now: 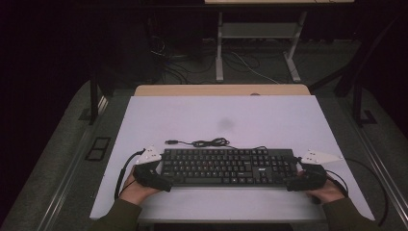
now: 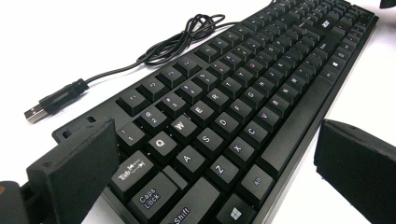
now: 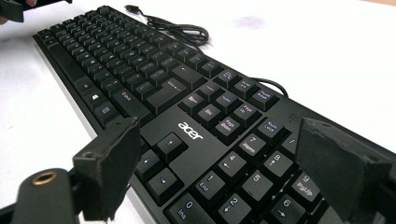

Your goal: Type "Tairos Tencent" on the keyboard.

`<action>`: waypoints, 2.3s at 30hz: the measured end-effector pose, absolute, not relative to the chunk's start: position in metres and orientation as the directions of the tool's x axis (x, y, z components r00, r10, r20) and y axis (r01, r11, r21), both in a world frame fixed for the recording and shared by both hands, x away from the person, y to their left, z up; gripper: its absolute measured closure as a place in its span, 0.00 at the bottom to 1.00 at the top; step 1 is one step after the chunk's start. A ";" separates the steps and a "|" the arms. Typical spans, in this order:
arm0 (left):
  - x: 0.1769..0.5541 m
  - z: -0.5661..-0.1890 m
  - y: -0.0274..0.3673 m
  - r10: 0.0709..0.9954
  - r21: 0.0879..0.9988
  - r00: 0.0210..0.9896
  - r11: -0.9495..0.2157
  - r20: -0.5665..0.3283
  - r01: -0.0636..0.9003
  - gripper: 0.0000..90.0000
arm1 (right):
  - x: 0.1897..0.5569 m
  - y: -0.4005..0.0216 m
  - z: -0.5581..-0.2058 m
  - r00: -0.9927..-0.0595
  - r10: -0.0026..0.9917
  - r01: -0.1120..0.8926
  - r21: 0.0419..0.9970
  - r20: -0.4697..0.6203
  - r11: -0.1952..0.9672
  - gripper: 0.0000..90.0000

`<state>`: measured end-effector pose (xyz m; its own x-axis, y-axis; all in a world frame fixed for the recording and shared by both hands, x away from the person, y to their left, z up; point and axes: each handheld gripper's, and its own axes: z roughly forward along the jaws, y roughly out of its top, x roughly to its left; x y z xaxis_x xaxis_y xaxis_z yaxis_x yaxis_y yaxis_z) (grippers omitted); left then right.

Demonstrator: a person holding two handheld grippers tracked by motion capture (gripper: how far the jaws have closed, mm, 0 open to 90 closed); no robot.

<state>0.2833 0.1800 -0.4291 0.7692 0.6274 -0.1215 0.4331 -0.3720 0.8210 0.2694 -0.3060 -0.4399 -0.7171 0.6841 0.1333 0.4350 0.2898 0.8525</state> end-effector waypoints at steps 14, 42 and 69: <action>0.283 -0.429 0.179 0.630 0.822 0.766 -0.366 -0.126 0.436 0.00 | 0.273 -0.300 -0.437 -0.727 0.669 0.442 0.851 0.155 0.283 0.16; 0.285 -0.429 0.171 0.618 0.828 0.776 -0.365 -0.128 0.426 0.00 | 0.283 -0.280 -0.428 -0.747 0.639 0.455 0.842 0.183 0.291 0.16; 0.292 -0.430 0.159 0.602 0.825 0.788 -0.375 -0.131 0.423 0.00 | 0.295 -0.258 -0.419 -0.764 0.614 0.459 0.836 0.197 0.303 0.13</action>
